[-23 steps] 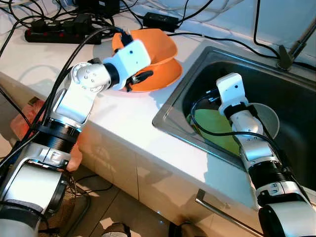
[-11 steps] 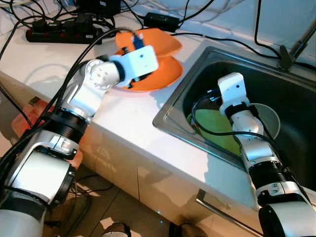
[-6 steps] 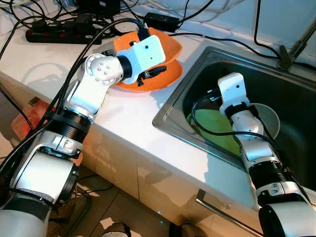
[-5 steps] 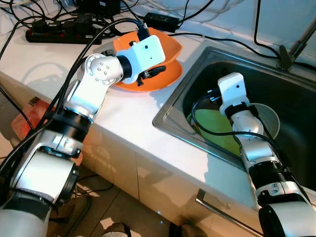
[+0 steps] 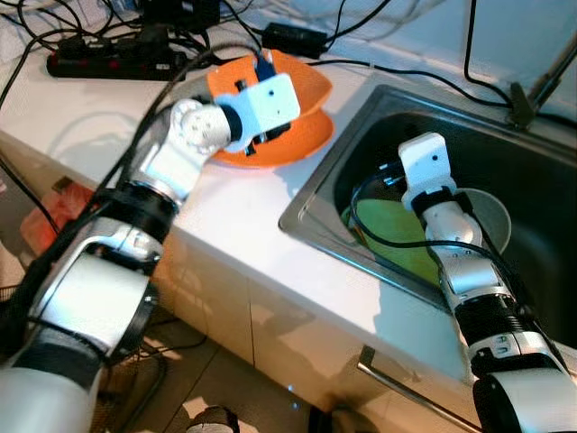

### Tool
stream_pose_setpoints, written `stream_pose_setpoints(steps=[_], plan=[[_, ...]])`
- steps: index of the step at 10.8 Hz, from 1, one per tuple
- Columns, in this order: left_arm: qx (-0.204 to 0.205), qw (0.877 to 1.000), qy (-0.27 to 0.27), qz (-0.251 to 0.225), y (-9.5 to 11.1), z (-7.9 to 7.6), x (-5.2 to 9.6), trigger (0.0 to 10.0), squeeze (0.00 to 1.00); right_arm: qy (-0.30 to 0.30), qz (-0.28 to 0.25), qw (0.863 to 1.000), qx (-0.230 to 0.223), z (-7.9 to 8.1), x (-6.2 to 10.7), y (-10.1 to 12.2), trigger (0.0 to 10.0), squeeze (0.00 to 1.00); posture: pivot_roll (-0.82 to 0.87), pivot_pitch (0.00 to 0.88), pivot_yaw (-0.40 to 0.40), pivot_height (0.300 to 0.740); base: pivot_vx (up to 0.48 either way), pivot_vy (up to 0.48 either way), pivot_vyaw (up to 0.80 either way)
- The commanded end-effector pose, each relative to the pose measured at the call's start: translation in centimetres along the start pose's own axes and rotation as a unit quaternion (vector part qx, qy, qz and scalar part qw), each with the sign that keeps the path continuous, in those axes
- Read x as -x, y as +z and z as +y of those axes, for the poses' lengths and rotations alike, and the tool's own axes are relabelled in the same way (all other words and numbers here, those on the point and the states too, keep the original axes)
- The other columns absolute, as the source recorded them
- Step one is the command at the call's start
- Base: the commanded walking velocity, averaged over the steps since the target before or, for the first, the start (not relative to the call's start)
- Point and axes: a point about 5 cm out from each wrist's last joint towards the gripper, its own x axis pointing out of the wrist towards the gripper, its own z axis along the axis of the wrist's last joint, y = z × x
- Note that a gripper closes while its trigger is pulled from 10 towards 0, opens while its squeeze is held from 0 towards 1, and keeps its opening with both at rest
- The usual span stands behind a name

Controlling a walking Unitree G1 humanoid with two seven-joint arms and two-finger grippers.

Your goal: Kitchen organization

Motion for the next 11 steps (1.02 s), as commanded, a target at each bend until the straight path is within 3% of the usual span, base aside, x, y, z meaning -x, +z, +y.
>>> stream_pose_setpoints(steps=[1, 5, 7, 8, 11], plan=[[-0.012, 1.0, 0.002, -0.001, 0.5, 0.1, -0.4, 10.0, 0.0, -0.004, 0.008, 1.0, 0.001, -0.3, 0.5, -0.5, 10.0, 0.0, 0.03, 0.118, -0.019, 0.74, 0.0, 0.0, 0.0], [0.004, 0.999, 0.02, 0.033, -1.1, -1.1, -1.2, 10.0, 0.0, -0.006, 0.008, 1.0, 0.001, -0.3, 0.6, -0.5, 10.0, 0.0, 0.03, 0.116, -0.019, 0.74, 0.0, 0.0, 0.0], [-0.023, 0.998, 0.038, 0.052, -1.4, -1.4, -1.5, 10.0, 0.0, -0.008, 0.008, 1.0, 0.002, -0.4, 0.6, -0.5, 10.0, 0.0, 0.03, 0.116, -0.019, 0.74, 0.0, 0.0, 0.0], [-0.017, 0.998, 0.039, 0.045, -1.3, -1.5, -1.6, 0.0, 0.0, -0.01, 0.008, 1.0, 0.002, -0.5, 0.6, -0.5, 10.0, 0.0, 0.02, 0.114, -0.016, 0.74, 0.0, 0.0, 0.0], [-0.039, 0.997, 0.065, 0.026, -0.9, -1.6, -1.6, 0.0, 0.0, -0.013, 0.009, 1.0, 0.002, -0.5, 0.7, -0.5, 10.0, 0.0, 0.02, 0.117, -0.013, 0.74, 0.0, 0.0, 0.0]])
